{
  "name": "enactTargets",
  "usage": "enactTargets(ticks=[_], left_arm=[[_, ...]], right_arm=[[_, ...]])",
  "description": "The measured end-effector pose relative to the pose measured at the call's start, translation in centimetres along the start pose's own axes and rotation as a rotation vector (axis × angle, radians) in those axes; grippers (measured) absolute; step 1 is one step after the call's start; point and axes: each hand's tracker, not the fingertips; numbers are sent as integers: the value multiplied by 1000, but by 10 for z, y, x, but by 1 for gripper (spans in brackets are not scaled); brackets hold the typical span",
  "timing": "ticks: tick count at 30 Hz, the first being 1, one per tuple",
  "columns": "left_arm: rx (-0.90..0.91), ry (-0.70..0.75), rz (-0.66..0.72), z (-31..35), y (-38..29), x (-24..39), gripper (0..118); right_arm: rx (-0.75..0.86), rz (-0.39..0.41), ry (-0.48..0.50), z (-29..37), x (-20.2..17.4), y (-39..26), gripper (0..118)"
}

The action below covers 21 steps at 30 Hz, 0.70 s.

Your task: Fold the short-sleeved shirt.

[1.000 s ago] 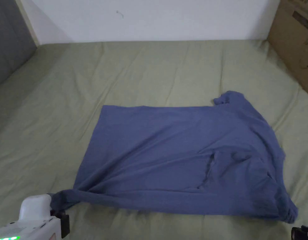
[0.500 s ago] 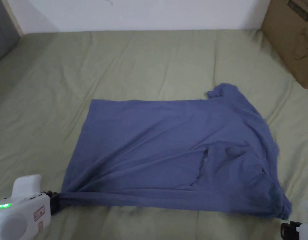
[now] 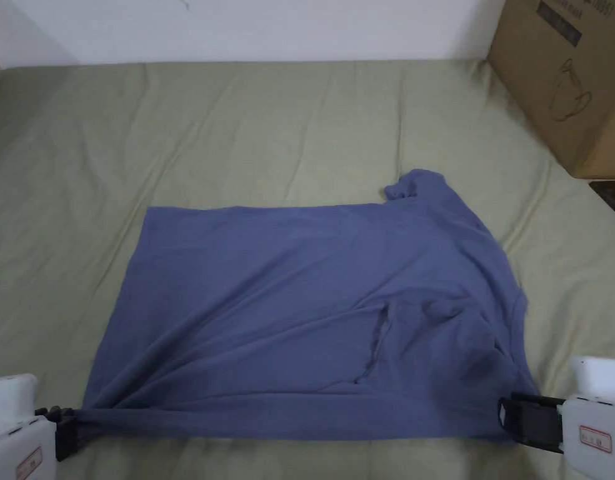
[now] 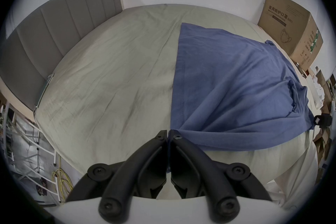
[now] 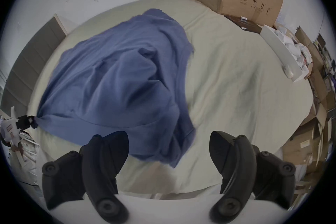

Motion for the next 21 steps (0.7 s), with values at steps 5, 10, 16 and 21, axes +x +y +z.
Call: enactTargets(ticks=[5, 10, 16, 21], left_arm=[[-11, -5, 15, 1, -3, -3, 1], [-18, -3, 15, 6, -4, -2, 1], [-15, 3, 17, 11, 27, -1, 1], [-30, 33, 12, -9, 82, 6, 1]], right_arm=[[-32, 78, 24, -17, -2, -12, 4], [-1, 21, 18, -6, -1, -9, 3], [83, 11, 36, 24, 1, 29, 3], [96, -38, 55, 10, 2, 85, 3]])
